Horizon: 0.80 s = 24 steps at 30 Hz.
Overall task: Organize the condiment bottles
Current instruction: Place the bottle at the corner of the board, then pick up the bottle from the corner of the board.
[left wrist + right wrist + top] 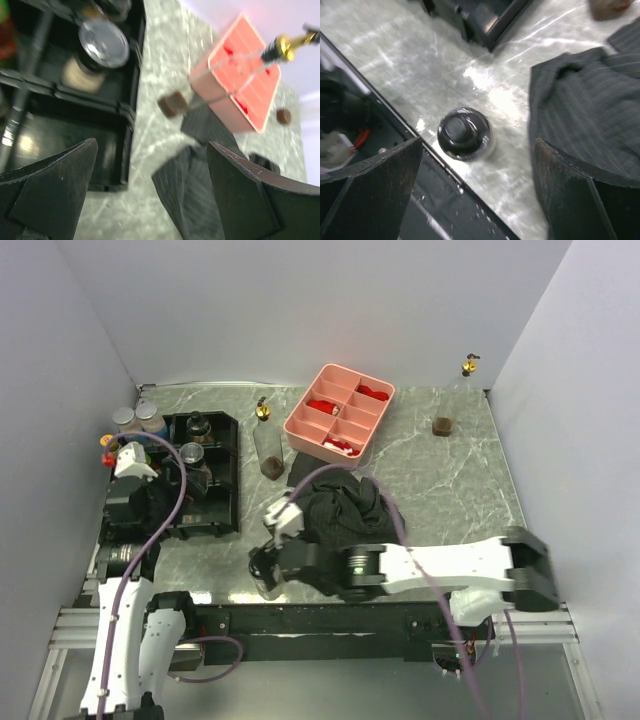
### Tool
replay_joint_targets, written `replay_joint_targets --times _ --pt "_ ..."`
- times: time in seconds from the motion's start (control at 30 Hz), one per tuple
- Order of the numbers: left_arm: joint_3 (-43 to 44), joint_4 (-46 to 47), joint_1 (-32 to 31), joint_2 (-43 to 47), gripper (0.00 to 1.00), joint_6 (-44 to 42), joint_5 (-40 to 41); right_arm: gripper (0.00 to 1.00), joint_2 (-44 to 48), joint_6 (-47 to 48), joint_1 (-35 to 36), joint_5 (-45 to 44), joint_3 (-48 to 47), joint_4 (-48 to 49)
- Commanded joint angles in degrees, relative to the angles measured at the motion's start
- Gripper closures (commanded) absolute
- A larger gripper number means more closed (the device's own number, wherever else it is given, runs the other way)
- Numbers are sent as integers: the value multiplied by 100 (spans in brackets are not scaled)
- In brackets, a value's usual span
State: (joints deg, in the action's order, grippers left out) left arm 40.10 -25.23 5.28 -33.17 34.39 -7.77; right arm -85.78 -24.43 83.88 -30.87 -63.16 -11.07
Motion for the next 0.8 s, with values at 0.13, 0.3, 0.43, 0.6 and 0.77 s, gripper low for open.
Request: replay_joint_targets --times 0.13,0.3,0.43,0.6,0.77 --pt "341 -745 -1349 -375 2 409 -138 0 2169 -176 41 -498 1243 158" --pt "507 -1202 -3057 -559 1 998 758 0 2977 -220 32 -1033 1709 44" --pt "622 -1905 -4321 -822 2 1490 1758 0 3435 -299 32 -1070 2069 43" --pt "622 -2345 -5500 -1226 1 2105 2306 0 3910 -379 24 -1175 2308 -96" --pt "824 -2916 -7109 -2131 1 3151 3165 0 4384 -475 24 -1342 2422 -439"
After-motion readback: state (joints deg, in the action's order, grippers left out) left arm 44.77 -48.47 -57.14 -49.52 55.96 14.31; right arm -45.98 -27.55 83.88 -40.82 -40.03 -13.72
